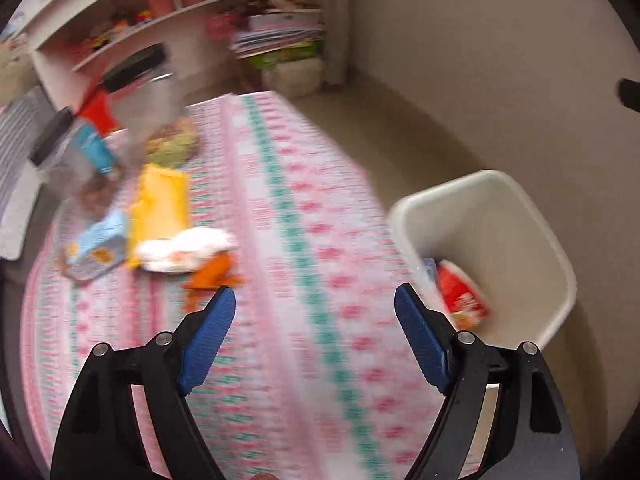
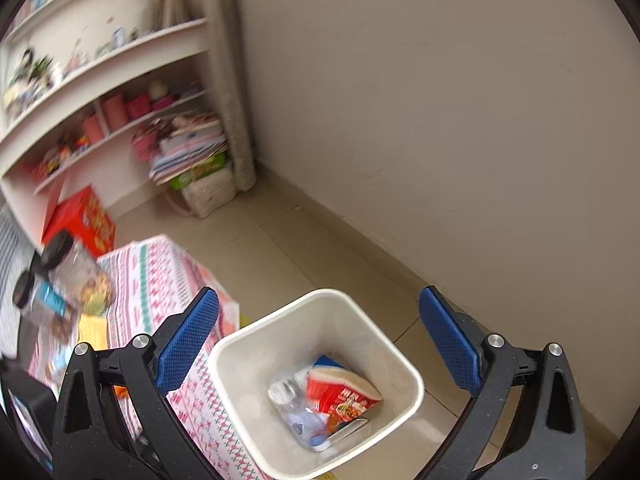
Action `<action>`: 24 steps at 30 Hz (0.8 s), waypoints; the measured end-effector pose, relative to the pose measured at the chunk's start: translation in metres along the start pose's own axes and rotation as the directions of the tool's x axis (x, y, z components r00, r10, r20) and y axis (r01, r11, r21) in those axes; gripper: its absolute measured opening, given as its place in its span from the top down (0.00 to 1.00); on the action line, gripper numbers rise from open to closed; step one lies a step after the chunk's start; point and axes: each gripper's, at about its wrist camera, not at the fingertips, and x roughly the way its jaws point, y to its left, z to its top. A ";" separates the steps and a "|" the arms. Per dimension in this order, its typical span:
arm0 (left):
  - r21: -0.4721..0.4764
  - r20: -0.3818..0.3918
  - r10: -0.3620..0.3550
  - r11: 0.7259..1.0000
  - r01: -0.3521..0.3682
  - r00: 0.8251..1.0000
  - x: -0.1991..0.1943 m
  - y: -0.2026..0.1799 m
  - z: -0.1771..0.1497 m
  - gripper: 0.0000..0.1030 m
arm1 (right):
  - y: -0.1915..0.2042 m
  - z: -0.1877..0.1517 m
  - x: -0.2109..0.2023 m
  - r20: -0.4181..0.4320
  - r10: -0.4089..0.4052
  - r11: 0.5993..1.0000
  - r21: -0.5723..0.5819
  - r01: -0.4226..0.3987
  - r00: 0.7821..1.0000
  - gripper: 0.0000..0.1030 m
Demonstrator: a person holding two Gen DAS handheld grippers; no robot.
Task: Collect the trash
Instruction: 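Grasp the white tissue wad with the left tool while the right tool grasps another orange peel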
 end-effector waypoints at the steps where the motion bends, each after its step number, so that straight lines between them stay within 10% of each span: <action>1: -0.007 -0.002 0.018 1.000 -0.018 1.000 0.002 0.013 0.001 0.23 | 0.007 -0.001 0.001 -0.004 0.006 1.000 -0.015 -0.006 1.000 0.07; 12: 0.041 -0.047 0.161 0.986 -0.159 0.986 0.045 0.090 0.039 0.27 | 0.070 -0.008 0.017 -0.042 0.044 0.989 -0.142 -0.049 0.998 0.07; 24: 0.165 -0.198 0.124 0.982 -0.092 0.972 0.099 0.096 0.025 0.52 | 0.099 -0.013 0.034 -0.086 0.032 0.978 -0.204 -0.049 0.996 0.07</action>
